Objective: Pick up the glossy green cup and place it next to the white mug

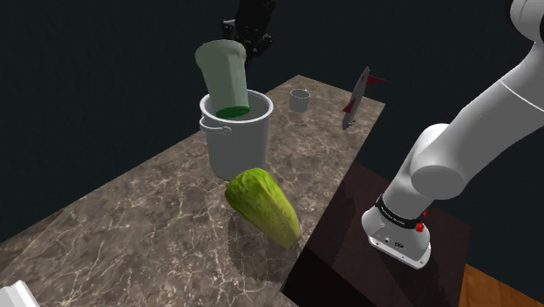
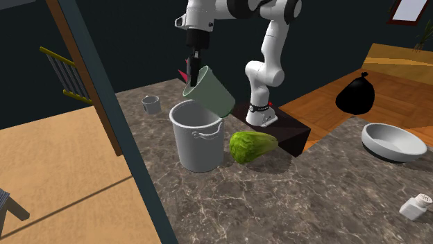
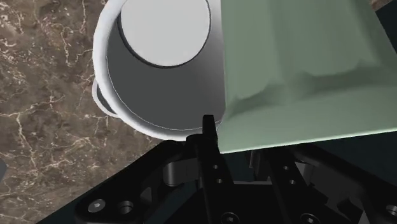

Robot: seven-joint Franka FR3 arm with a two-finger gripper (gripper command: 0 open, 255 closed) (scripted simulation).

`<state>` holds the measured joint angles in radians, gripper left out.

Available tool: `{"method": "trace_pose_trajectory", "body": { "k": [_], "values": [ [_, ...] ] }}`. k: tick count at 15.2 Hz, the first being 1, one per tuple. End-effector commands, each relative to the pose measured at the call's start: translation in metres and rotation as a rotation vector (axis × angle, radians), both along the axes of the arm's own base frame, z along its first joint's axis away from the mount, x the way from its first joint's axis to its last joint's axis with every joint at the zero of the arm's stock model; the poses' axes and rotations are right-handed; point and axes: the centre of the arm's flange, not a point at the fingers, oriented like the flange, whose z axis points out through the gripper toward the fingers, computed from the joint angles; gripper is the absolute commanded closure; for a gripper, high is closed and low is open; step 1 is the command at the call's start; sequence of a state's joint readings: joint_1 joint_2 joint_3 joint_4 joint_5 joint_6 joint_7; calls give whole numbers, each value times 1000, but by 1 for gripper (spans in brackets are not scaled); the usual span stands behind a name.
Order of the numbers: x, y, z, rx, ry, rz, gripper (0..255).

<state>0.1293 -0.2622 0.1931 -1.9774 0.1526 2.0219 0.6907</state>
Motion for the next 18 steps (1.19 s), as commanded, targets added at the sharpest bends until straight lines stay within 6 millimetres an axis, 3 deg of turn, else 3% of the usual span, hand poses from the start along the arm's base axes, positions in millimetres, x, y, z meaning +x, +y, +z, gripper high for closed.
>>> {"method": "trace_pose_trajectory", "body": {
  "k": [1, 18],
  "values": [
    [3, -28, -2, -1, -1, 1, 255],
    [15, -252, -1, -1, -1, 1, 255]
  ]
}}
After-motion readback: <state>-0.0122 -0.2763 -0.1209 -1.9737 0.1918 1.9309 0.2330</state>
